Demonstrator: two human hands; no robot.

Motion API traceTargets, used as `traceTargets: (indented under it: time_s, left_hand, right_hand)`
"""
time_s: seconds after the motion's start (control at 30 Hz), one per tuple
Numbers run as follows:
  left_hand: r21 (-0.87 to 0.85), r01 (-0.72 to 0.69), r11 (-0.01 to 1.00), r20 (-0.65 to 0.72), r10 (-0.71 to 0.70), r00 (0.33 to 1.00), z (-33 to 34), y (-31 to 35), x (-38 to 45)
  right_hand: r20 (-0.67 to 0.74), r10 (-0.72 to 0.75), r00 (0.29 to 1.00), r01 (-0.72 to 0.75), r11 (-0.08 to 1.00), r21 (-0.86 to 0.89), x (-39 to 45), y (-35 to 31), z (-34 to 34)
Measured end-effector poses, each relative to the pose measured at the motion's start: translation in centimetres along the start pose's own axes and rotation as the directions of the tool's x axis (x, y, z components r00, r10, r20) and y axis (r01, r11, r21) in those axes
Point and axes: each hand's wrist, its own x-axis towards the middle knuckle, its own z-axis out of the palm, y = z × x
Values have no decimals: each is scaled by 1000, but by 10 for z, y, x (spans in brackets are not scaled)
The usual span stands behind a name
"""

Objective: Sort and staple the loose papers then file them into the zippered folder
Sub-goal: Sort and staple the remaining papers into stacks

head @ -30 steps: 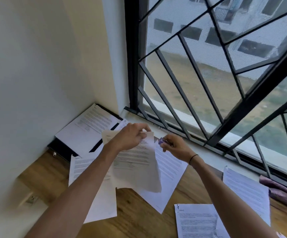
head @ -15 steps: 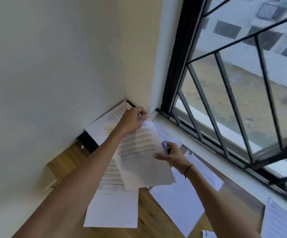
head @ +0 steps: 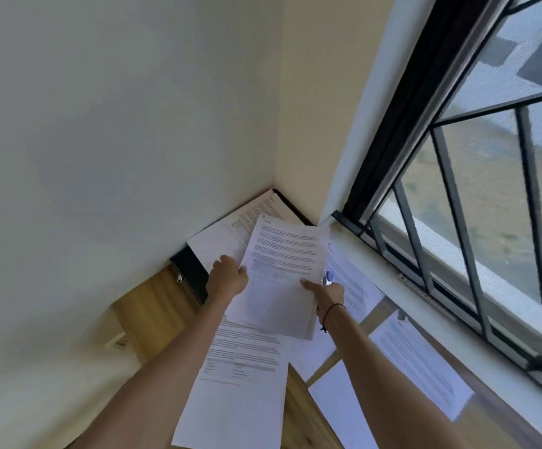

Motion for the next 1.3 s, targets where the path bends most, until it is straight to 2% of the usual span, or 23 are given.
traceTargets:
  time_s: [0.1, 0.23, 0.33, 0.43, 0.5, 0.53, 0.63, 0.73, 0.87, 0.97, 1.07, 1.17, 1.3]
  left_hand:
    - [0, 21, 1000, 9, -21, 1000, 3, -2, -4]
    - [7, -26, 1000, 192, 24, 981, 2, 7, -6]
    - [-270, 75, 960, 318, 15, 948, -4, 8, -1]
    - [-556, 208, 805, 406, 45, 913, -16, 1, 7]
    - [-638, 273, 719, 486, 102, 868, -23, -3, 8]
    - [-641, 276, 716, 490, 106, 865, -25, -5, 11]
    - [-549, 172, 818, 382, 63, 922, -31, -2, 25]
    - [-391, -28, 920, 207, 117, 971, -42, 6, 40]
    - [-262, -266, 928, 35, 284, 958, -57, 14, 52]
    - [-264, -320, 910, -56, 317, 947, -63, 11, 59]
    - [-233, -297, 926, -218, 248, 944, -58, 3, 58]
    - [-156, -126, 980, -348, 65, 935, -47, -4, 46]
    - [-268, 79, 960, -319, -166, 933, -33, -12, 37]
  right_hand:
    - [-71, 25, 997, -20, 997, 69, 22, 13, 11]
    - [30, 52, 998, -54, 995, 86, 32, 21, 28]
    - [153, 113, 982, -129, 986, 104, 4, 1, 39]
    - [227, 68, 972, -95, 989, 110, -6, -12, 38]
    - [230, 4, 973, -36, 990, 133, -7, -15, 35]
    - [233, -25, 972, -8, 990, 140, -7, -16, 35]
    - [203, -45, 978, 7, 983, 186, -5, -21, 40]
    - [169, 46, 984, -76, 982, 174, -4, -26, 51]
    - [120, 163, 979, -176, 978, 110, 4, -25, 68]
    - [103, 156, 982, -172, 970, 171, 9, -27, 82]
    - [106, 177, 979, -200, 939, 280, 12, -29, 96]
    - [90, 207, 974, -226, 909, 350, 11, -31, 111]
    - [54, 176, 983, -183, 917, 354, 6, -36, 134]
